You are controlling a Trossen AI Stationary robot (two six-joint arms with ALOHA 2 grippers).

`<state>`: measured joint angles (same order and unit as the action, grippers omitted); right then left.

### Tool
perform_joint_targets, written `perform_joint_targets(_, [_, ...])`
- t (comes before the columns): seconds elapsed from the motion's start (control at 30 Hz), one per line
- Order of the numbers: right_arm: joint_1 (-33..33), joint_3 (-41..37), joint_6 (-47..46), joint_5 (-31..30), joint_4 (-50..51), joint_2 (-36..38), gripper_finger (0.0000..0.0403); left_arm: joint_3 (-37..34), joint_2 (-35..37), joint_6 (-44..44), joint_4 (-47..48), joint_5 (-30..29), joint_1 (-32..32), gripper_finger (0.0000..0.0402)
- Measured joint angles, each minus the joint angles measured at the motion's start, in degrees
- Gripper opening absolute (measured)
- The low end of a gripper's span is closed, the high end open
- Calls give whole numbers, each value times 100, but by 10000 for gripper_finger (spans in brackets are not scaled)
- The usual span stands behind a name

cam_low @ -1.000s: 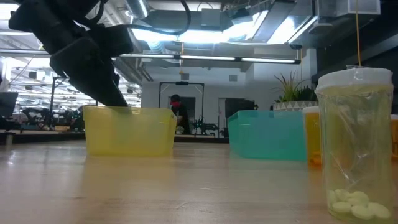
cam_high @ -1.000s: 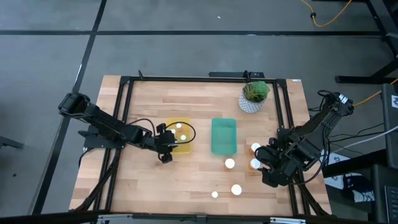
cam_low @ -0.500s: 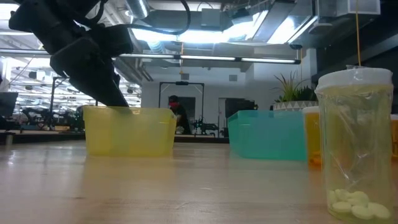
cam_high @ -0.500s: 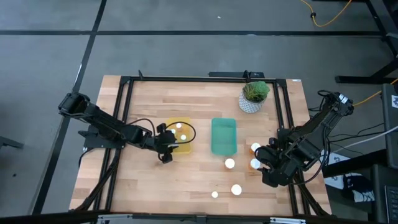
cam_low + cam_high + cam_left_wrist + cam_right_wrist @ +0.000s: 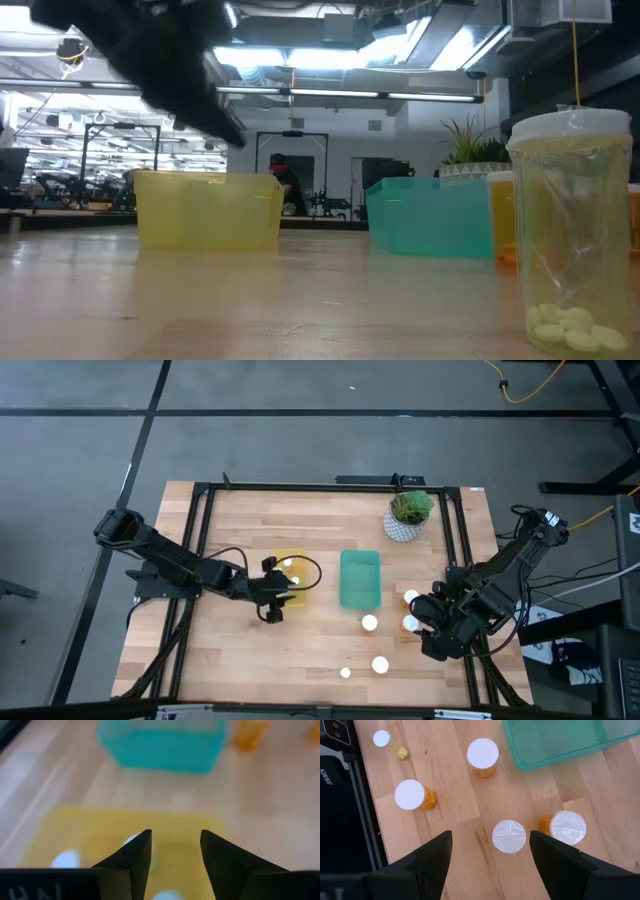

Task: Pick and place medicine bottles into bin by pill shape (circle, oval)
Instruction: Put the small yellow pill bottle into the yellow bin

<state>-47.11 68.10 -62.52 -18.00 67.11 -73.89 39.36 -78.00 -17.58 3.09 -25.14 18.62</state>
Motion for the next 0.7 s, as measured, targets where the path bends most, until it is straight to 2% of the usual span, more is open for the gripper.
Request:
perform_joint_targets(0.13, [0,0,0,0,0,0,269,703,-235,36,6,311,212,161])
perform_joint_targets(0.3, [0,0,-2,0,-2,0,269,1897,-1250,568,101,366,543,161])
perform_joint_targets(0.5, [0,0,-2,2,-2,0,269,3369,-2666,1086,608,1461,691,161])
perform_joint_targets(0.7, [0,0,-2,7,-2,0,269,4221,-3661,1222,1456,1885,695,161])
